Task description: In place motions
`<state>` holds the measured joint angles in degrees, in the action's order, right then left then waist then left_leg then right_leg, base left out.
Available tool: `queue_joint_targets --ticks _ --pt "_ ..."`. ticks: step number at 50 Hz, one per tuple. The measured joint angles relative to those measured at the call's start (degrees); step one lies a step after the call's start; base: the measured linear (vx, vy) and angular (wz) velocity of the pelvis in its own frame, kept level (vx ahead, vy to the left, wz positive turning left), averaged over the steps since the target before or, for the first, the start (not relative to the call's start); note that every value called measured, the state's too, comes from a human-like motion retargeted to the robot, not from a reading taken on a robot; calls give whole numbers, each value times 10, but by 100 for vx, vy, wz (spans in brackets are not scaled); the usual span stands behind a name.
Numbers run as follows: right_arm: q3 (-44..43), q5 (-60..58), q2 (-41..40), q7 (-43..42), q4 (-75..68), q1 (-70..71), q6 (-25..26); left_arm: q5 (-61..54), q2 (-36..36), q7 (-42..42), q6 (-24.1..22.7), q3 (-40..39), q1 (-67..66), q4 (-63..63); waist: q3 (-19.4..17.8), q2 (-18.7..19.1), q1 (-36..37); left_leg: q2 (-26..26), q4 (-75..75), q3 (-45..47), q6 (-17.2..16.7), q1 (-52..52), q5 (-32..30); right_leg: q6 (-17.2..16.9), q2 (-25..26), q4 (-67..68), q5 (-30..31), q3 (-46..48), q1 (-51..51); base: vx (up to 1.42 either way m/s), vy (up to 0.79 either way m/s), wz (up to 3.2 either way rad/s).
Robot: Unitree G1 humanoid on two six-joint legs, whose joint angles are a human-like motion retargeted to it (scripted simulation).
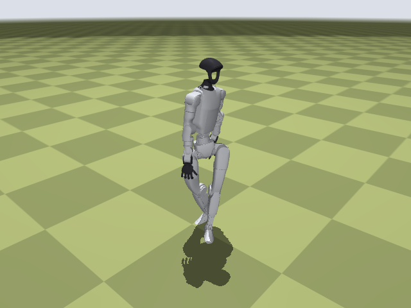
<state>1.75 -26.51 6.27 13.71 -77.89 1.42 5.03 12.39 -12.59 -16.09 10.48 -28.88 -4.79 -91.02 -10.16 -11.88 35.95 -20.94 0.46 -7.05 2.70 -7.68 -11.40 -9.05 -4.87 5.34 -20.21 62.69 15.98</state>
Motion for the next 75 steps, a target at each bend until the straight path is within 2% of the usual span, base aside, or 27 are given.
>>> queue_joint_targets --ticks 6,12,20,23,27,33,40,45,48,52,57,63,70,75 --pt "9 -22 -3 15 -25 -8 16 -10 -3 11 -4 11 13 1 16 2 -48 11 -1 6 23 10 6 9 2 5 6 -34 -9 9 -5 -56" --pt "13 -23 2 8 -41 -13 33 -24 4 18 -4 14 14 -5 46 13 -126 39 2 38 47 21 24 35 5 13 15 -115 -31 15 -7 -136" --pt "22 -1 23 19 -28 -15 30 -26 13 12 -4 29 -1 5 87 60 -264 107 -7 133 55 44 53 73 31 11 44 -256 -72 12 -19 -182" --pt "23 8 34 8 -34 -7 38 -15 8 12 -2 37 -2 14 104 85 -311 136 -13 191 59 44 63 86 47 10 59 -323 -99 1 -31 -217" --pt "18 22 42 -8 -42 -6 52 -5 -4 15 1 42 3 22 116 106 -380 160 -19 224 55 49 74 98 62 7 76 -368 -123 -7 -31 -124" --pt "-3 19 47 -26 -65 -32 52 -7 -17 21 4 39 24 41 123 116 -417 178 -25 274 50 63 90 112 73 -7 105 -429 -144 -14 -25 -125" --pt "-12 22 42 -35 -140 -56 73 -45 5 14 -4 17 43 76 129 125 -436 187 -28 295 48 76 106 121 84 -16 129 -486 -160 -15 -14 -93" --pt "-13 44 26 -30 -170 -57 85 -76 37 13 -15 4 35 103 131 138 -461 196 -33 310 45 84 110 124 94 -14 136 -510 -168 -8 -7 -47" --pt "-9 53 13 -20 -162 -60 84 -82 50 10 -18 4 29 97 130 152 -478 209 -33 308 42 85 111 103 83 -7 139 -520 -173 -2 -5 -22" --pt "-2 57 -3 -19 -137 -60 87 -65 52 8 -15 17 21 73 133 155 -481 211 -34 317 40 87 112 104 87 -14 138 -536 -168 -1 -2 -25" --pt "25 -19 -2 -47 -115 -50 100 -41 53 17 -9 36 14 38 131 155 -531 203 -34 268 43 81 106 108 83 -8 138 -489 -175 0 -2 82" --pt "40 -103 13 -26 -98 -40 91 -27 58 28 -2 50 12 17 127 152 -561 198 -31 235 44 77 104 110 77 -1 140 -455 -183 0 -2 54" --pt "8 -95 6 -15 -84 -37 96 2 57 22 -7 97 -1 22 136 155 -609 198 -26 214 42 62 105 110 77 2 141 -430 -195 -4 -5 29" --pt "8 -102 1 -19 -81 -26 96 18 57 11 -8 123 -9 21 137 164 -625 211 -24 248 35 64 120 109 83 18 148 -467 -219 -11 -6 -88"
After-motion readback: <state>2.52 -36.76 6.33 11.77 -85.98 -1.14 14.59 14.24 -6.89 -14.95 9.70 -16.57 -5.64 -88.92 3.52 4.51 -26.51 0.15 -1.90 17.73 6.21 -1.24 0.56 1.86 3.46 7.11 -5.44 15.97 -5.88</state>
